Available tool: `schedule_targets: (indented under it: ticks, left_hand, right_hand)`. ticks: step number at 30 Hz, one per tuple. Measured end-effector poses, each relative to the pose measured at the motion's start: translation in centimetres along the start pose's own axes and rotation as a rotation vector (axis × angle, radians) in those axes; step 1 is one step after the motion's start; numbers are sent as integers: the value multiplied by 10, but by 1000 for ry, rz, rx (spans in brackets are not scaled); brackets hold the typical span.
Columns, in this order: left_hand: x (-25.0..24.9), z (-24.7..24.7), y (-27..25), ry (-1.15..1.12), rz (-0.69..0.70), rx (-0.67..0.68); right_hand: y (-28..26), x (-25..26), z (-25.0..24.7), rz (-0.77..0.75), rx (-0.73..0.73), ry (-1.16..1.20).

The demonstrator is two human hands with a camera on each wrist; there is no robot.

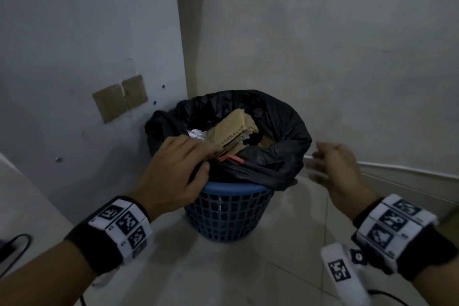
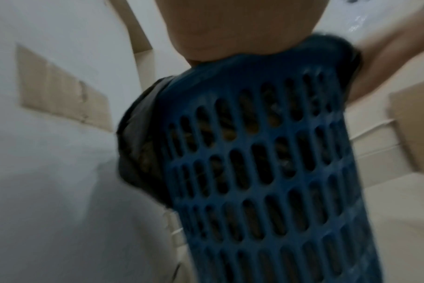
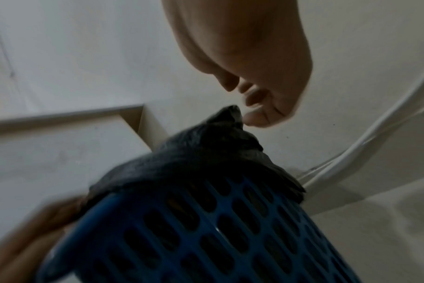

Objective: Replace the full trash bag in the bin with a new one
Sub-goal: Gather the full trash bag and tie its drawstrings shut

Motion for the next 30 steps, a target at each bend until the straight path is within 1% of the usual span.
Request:
schedule_targets:
  ticks: [1,2,3,4,5,6,9,11,12,14,15,16,18,19,20,23,24,26,28,30]
  left_hand:
    - [-6,-1,3,-27,2,-6]
    - [-13,-2,6,-63,0,-2]
    - [-20,-1,9,-94,-6,13]
    - [-27,2,12,-116,-20,37]
    - [-35,5,15,-131,-48,64]
    - [-41,9,18,-140,-85,90]
    - [-56,22,21,-109,-165,143]
    - [-59,28,21,-34,-154,126]
    - [-58,30,21,-1,-138,110]
    - [-54,33,21,23,-113,93]
    - [-53,34,20,8,-109,84]
    - [-51,33,19,-14,-109,68]
    - [-48,31,18,-53,-101,31]
    - [-45,28,18,-73,-92,18]
    - [-42,24,17,-102,-80,12]
    - [-24,10,12,-168,-58,7]
    - [-15,6,10,-173,-67,7]
    - [5,2,4,-173,-107,8]
    - [23,-1,0,-138,-163,-6]
    - [35,-3,-1,-72,-228,-46]
  right_hand:
    - [-3,-11,3,149,80,-82]
    - [-9,-22,7,317,169,-113]
    - [-13,-29,11,451,248,-73]
    - [-17,-33,15,531,303,9]
    - [-19,-34,18,548,324,94]
    - [-21,-31,19,526,321,163]
    - [-12,-25,18,372,245,225]
    - [-5,-19,13,257,177,242]
    - [-5,-12,9,172,115,238]
    - [-8,8,2,-77,-35,207]
    - [-13,20,2,-228,-92,182]
    - [-20,32,3,-395,-117,148]
    - [-32,46,14,-709,-89,23]
    - [-35,46,21,-831,-49,-91]
    - [-37,42,28,-920,-12,-240]
    - [-24,11,37,-1117,106,-765]
    - [-22,1,38,-1171,152,-884]
    - [-21,-13,41,-1255,173,-996]
    - [-29,-16,49,-1279,105,-1039]
    - [-40,-17,62,-1257,32,-1083]
Point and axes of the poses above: each hand's wrist, its own y-axis towards the middle knuckle, its own z-axis out of the palm, x = y × z, the point moved 2 cm from there along y, towards the middle knuckle, and after that the axes turned 1 degree about -y, right-handed, at the moved point
